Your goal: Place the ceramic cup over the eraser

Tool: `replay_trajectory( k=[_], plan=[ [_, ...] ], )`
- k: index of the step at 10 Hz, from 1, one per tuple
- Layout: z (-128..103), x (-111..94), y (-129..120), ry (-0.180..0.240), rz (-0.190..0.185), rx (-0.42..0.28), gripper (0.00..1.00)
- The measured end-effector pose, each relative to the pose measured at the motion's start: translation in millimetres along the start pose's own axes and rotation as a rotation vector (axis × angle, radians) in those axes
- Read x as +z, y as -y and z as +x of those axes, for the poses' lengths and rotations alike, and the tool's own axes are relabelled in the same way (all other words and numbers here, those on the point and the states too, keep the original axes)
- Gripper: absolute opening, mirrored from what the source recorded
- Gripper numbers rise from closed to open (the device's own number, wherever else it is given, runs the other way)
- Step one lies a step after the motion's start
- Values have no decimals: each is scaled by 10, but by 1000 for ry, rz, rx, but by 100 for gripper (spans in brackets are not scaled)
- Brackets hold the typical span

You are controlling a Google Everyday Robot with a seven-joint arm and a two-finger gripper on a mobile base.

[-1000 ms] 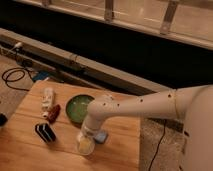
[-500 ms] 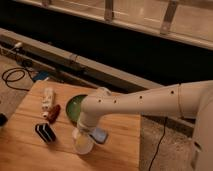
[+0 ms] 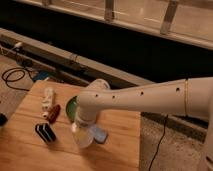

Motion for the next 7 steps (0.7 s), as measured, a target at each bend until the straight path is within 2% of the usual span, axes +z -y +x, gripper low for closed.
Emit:
replay_trajectory(
  k=[3,5,7],
  plan=[
    [-113,-209,392,-5,1,-57,0],
    [-228,-370,720,40,-12,-108,0],
    [-485,-568,869,77,-22,-172,0]
  ],
)
